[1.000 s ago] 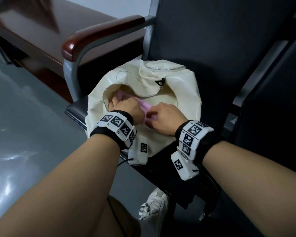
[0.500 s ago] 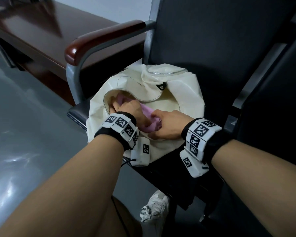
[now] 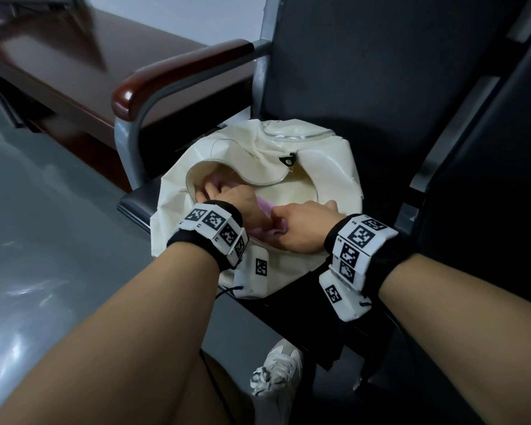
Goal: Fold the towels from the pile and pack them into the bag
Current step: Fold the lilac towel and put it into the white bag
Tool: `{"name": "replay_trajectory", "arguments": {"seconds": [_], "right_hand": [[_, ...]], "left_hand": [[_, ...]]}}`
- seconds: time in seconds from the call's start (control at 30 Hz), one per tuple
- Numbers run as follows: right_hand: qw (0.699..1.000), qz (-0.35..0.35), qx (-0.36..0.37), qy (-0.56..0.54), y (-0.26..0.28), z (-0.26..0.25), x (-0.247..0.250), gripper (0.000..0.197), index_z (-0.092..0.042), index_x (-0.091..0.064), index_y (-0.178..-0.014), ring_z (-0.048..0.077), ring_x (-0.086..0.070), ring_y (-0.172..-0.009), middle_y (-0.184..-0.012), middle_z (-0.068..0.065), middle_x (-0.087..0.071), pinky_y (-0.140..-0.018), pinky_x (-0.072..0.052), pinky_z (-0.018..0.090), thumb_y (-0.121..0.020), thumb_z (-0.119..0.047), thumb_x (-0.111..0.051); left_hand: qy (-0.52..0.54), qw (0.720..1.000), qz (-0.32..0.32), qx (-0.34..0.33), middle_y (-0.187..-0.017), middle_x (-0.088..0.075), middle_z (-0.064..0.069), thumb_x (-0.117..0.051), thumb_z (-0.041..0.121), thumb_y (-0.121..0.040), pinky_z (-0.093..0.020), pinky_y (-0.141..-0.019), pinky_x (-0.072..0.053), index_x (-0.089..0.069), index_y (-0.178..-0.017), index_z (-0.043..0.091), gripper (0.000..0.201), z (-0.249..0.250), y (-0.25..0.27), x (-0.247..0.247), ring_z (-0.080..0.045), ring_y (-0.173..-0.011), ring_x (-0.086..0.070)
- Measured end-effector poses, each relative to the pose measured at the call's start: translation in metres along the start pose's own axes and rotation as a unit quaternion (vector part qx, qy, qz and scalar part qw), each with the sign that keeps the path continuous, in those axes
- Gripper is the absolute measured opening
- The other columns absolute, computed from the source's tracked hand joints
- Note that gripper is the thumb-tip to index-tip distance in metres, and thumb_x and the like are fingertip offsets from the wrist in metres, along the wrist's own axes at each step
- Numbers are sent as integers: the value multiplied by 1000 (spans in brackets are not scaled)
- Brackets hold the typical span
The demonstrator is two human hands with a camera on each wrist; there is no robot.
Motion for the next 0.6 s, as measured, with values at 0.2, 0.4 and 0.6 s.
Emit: {"name": "replay_trajectory", "arguments": {"seconds": [0.2,0.4,0.6], "right_hand": [[1000,-16,-12,-8,15,2,3,43,-31,-45,-79,23,-52,-100,-101,-3,-61,-100,-31,50,-91,-72,-45],[999,-32,11,-1,20,1,-4,51,-35,-68,-102,20,-49,-98,-95,-8,-59,-94,-30,48,-91,-76,-41],[998,22,-3,-54,26,12,-1,42,-41,-67,-94,20,-54,-107,-105,-12,-68,-100,-30,51,-86,-78,-48]], "left_hand": [[-22,1000,17,4,-166,0,-27,-76,68,-64,-60,-120,10,-50,-144,32,91,-3,3,-5,-43,-153,14],[-7,1000,23,10,-169,-4,-15,-80,49,-75,-57,-121,10,-41,-147,39,83,-5,4,-9,-42,-152,18],[-34,999,17,1,-166,-20,-11,-81,48,-73,-60,-122,5,-43,-148,34,85,6,13,-7,-43,-153,5]]}}
Point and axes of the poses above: each hand's wrist, its own y-axis away from the middle knuckle, its own x-axis out of the back of the hand, z = x × y, the point moved 5 cm from there along -y, towards the middle knuckle
